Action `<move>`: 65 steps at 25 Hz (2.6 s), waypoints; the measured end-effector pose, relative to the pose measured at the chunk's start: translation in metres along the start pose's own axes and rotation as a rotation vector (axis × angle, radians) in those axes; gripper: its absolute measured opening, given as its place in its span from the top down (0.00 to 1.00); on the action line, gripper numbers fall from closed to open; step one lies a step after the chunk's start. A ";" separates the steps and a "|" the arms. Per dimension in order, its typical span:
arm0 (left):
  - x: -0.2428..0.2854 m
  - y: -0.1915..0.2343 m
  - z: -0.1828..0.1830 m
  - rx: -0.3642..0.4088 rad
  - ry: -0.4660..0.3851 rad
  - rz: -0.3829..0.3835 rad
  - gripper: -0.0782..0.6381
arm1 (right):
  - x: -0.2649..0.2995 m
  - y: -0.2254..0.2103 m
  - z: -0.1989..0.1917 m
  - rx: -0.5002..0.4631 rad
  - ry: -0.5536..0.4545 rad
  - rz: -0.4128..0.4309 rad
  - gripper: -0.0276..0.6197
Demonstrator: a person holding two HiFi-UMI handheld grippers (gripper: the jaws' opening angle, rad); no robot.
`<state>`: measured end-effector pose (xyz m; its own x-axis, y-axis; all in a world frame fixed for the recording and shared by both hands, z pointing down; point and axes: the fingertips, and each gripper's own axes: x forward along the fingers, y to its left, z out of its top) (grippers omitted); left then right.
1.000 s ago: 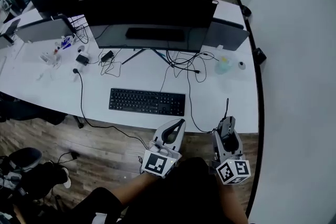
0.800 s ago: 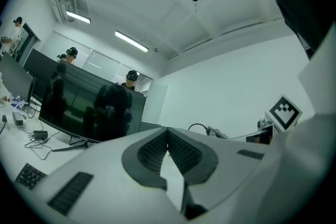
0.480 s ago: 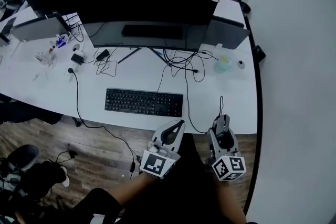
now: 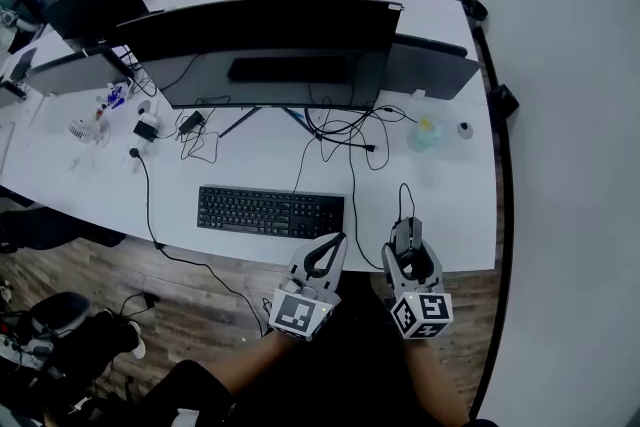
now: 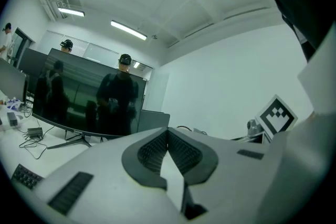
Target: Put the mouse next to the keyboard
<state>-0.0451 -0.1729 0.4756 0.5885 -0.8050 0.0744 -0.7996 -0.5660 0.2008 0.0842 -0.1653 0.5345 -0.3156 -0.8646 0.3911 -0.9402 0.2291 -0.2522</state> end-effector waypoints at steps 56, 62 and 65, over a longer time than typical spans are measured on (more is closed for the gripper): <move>0.067 0.028 -0.051 -0.119 0.210 0.108 0.89 | 0.159 -0.087 -0.190 -0.120 0.508 -0.122 0.48; 0.047 0.025 -0.041 -0.108 0.175 0.077 0.89 | 0.152 -0.086 -0.189 -0.079 0.533 -0.142 0.46; 0.033 0.029 -0.036 -0.107 0.152 0.077 0.89 | 0.141 -0.075 -0.181 -0.082 0.523 -0.144 0.46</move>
<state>-0.0446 -0.2093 0.5195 0.5439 -0.8045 0.2385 -0.8304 -0.4752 0.2910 0.0872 -0.2234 0.7687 -0.1853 -0.5573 0.8094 -0.9789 0.1770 -0.1022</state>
